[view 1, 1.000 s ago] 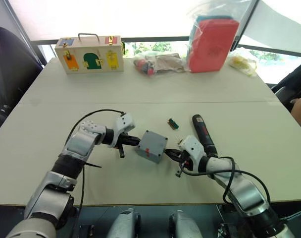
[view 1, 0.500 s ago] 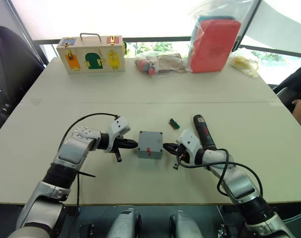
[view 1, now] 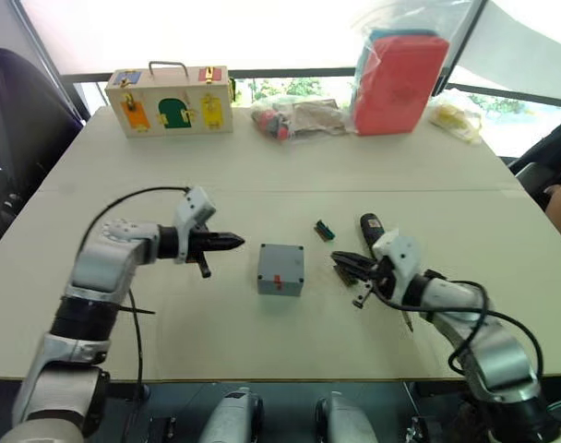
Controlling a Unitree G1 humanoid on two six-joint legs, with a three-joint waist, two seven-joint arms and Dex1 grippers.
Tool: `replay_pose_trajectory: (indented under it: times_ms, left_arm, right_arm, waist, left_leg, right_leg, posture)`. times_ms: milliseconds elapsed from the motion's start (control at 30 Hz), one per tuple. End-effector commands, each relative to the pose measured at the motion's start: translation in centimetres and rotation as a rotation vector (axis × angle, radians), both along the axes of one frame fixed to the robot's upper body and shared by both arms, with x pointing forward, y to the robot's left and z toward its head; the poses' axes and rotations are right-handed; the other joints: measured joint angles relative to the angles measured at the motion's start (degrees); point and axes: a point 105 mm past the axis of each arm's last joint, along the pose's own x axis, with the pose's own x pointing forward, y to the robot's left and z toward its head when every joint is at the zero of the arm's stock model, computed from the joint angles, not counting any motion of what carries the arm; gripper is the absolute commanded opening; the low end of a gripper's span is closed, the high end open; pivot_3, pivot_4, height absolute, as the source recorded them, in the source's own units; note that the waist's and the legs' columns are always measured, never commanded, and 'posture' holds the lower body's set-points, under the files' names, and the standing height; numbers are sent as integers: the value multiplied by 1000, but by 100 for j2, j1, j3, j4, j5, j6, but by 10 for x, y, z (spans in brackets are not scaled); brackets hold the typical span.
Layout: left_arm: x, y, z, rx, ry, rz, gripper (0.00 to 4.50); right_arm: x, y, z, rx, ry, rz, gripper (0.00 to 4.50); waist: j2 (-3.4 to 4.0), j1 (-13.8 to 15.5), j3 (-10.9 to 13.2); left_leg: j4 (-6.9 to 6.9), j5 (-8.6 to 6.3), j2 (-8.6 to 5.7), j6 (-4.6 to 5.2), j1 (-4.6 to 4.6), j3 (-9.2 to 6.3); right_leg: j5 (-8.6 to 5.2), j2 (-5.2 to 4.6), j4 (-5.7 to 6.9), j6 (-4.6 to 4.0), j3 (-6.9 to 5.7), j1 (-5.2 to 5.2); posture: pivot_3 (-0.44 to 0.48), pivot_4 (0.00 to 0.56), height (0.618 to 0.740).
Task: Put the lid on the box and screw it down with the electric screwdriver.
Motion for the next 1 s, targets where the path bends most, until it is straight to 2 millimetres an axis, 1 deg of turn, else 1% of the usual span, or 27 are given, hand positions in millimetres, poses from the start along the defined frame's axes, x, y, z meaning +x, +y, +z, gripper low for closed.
replay_pose_trajectory:
  times_ms: [33,100,133,233,267,300,333,367,467,633,767,867,1000]
  left_arm:
    - [-17,-20,21,-19,-25,-148,0]
    - [-21,-34,18,52,-76,-217,0]
    - [-22,-38,16,82,-94,-240,0]
    - [-24,-43,9,142,-122,-281,0]
    - [-26,-47,7,136,-115,-306,0]
    - [-28,-49,6,129,-109,-323,0]
    - [-29,-52,6,111,-98,-338,0]
    - [-29,-55,7,95,-91,-345,0]
    - [-28,-59,6,89,-90,-346,0]
    - [-27,-59,5,77,-84,-345,0]
    - [-27,-59,2,65,-71,-338,0]
    - [-28,-59,1,61,-67,-331,0]
    - [-29,-58,-2,68,-75,-322,0]
  right_arm:
    - [-2,-10,13,60,-6,-55,66]
    - [-4,-14,4,33,23,-74,578]
    - [-5,-15,1,23,35,-76,707]
    - [-9,-15,-11,-2,74,-77,1940]
    - [-12,-16,-18,-20,93,-83,2314]
    - [-13,-17,-23,-32,105,-87,2440]
    - [-14,-18,-26,-38,113,-93,3043]
    - [-14,-18,-30,-35,124,-100,3482]
    - [-13,-16,-34,-22,136,-107,4440]
    - [-11,-10,-41,-27,134,-107,4440]
    - [-6,-7,-43,-55,128,-122,3563]
    - [-1,-7,-43,-86,135,-146,2582]
    - [3,-5,-41,-114,135,-161,2582]
  waist:
    - [1,12,1]
    - [1,10,1]
    - [1,13,1]
    - [3,-2,2]
    - [4,-11,2]
    - [5,-16,3]
    - [6,-10,3]
    - [7,-8,5]
    - [7,-3,5]
    - [7,-2,6]
    - [7,-2,6]
    - [7,-2,7]
    - [7,0,7]
  left_leg:
    - [0,0,-1,0,0,0]
    - [0,0,-2,0,0,0]
    - [0,0,-3,0,0,1]
    - [-3,0,-3,0,0,3]
    - [-5,0,-2,1,0,3]
    - [-7,0,-1,1,0,4]
    - [-8,0,1,1,0,5]
    - [-10,0,2,1,0,5]
    - [-10,1,2,2,0,5]
    - [-8,1,2,2,0,5]
    - [-8,1,1,3,0,5]
    - [-8,1,1,3,0,5]
    - [-7,1,1,2,0,5]
  right_leg:
    - [0,-1,0,0,0,1]
    - [0,-1,-4,-1,0,1]
    - [0,-1,-5,-1,1,3]
    - [0,-2,-5,-2,2,4]
    - [0,-1,-5,-3,3,2]
    - [-1,-1,-5,-3,4,0]
    - [-1,-1,-5,-3,4,-1]
    - [-1,-1,-5,-3,3,-1]
    - [-1,1,-5,-3,3,-1]
    - [-1,3,-5,-3,1,0]
    - [-1,4,-5,-3,0,0]
    - [-1,4,-5,-3,-1,0]
    - [-1,5,-5,-3,-1,0]
  posture:
    - [0,150,740]
    - [0,150,740]
    - [0,150,740]
    - [0,150,740]
    - [0,150,740]
    - [0,150,740]
    - [0,150,740]
    - [0,150,740]
    - [0,150,740]
    - [0,150,740]
    - [0,150,740]
    - [0,150,740]
    - [0,150,740]
